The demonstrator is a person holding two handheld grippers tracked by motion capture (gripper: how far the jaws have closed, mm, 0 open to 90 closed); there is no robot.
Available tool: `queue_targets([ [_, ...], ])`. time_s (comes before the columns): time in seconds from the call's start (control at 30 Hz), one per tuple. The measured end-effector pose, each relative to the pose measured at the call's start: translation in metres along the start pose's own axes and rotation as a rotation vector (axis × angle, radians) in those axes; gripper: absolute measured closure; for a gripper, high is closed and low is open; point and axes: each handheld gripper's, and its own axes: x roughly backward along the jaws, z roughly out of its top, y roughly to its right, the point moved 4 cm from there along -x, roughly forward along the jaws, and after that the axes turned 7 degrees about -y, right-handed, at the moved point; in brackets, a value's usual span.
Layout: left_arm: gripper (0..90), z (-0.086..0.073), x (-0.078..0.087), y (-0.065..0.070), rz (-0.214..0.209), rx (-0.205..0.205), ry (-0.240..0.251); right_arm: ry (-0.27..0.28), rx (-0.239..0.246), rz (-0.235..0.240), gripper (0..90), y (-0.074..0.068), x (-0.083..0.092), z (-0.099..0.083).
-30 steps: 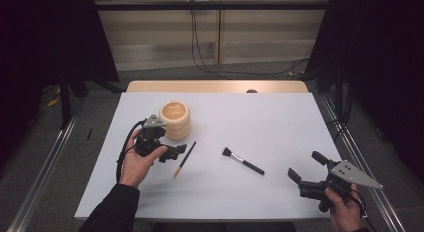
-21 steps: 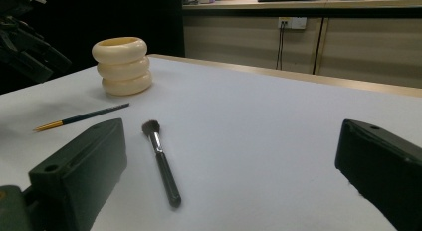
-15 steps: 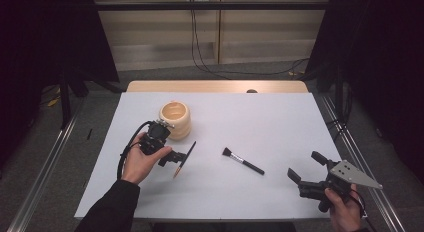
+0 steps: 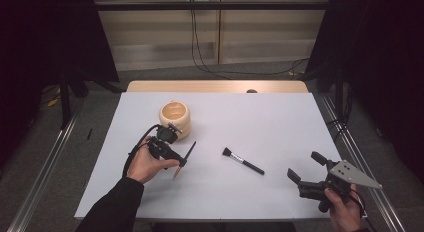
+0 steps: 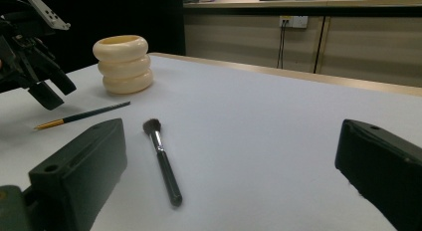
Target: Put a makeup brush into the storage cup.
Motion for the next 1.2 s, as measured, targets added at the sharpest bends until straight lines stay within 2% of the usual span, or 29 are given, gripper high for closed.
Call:
queue_targets([
  [0.03, 27.0, -0.001, -0.001, 0.0, 0.016, 0.011, -0.01, -0.001, -0.004, -0.001, 0.0, 0.0, 0.0, 0.0],
  [0.07, 34.1, -0.001, -0.002, 0.002, 0.012, 0.026, -0.008, -0.002, -0.001, 0.0, 0.0, 0.0, 0.0, 0.0],
  [0.1, 34.1, -0.001, -0.003, 0.003, 0.001, 0.027, -0.017, -0.002, -0.001, 0.0, 0.0, 0.0, 0.0, 0.0],
  [0.23, 44.5, -0.001, -0.006, 0.007, -0.045, 0.032, -0.073, -0.001, 0.0, 0.003, 0.0, -0.001, 0.0, 0.0],
  [0.33, 51.8, -0.001, -0.009, 0.009, -0.057, 0.039, -0.094, -0.005, -0.002, 0.004, 0.0, -0.001, 0.0, 0.0],
  [0.4, 53.4, -0.002, -0.012, 0.008, -0.05, 0.036, -0.117, -0.006, -0.002, 0.005, 0.0, -0.001, 0.0, 0.0],
  [0.43, 50.6, -0.002, -0.013, 0.008, -0.038, 0.029, -0.129, -0.005, -0.002, 0.003, 0.0, -0.001, 0.0, 0.0],
  [0.5, 51.2, -0.002, -0.016, 0.008, -0.018, 0.028, -0.139, -0.006, -0.001, 0.004, 0.0, -0.001, -0.001, 0.0],
  [0.53, 52.9, -0.002, -0.017, 0.008, -0.024, 0.025, -0.151, -0.007, -0.003, 0.004, 0.0, -0.001, -0.001, -0.001],
  [0.73, 59.6, -0.001, -0.019, 0.009, -0.003, 0.038, -0.16, -0.011, 0.003, 0.009, 0.0, -0.001, -0.001, -0.001],
  [0.8, 65.0, 0.0, -0.019, 0.009, -0.009, 0.043, -0.156, -0.008, 0.002, 0.006, 0.0, -0.002, -0.001, -0.001],
  [0.93, 65.6, 0.001, -0.02, 0.011, 0.004, 0.023, -0.161, -0.007, -0.001, 0.004, 0.0, -0.001, -0.001, 0.0],
  [0.97, 68.4, 0.001, -0.02, 0.012, -0.003, 0.022, -0.158, -0.008, 0.0, 0.005, 0.0, -0.001, -0.001, -0.001],
  [1.1, 71.9, 0.001, -0.02, 0.015, 0.015, 0.003, -0.168, -0.008, 0.0, 0.003, 0.0, -0.001, -0.001, -0.001],
  [1.17, 73.9, 0.001, -0.021, 0.016, 0.049, -0.019, -0.18, -0.01, -0.001, 0.008, 0.0, -0.001, -0.001, -0.001],
  [1.2, 75.9, 0.001, -0.021, 0.018, 0.058, -0.016, -0.18, -0.011, -0.001, 0.009, 0.0, -0.002, -0.001, -0.001],
])
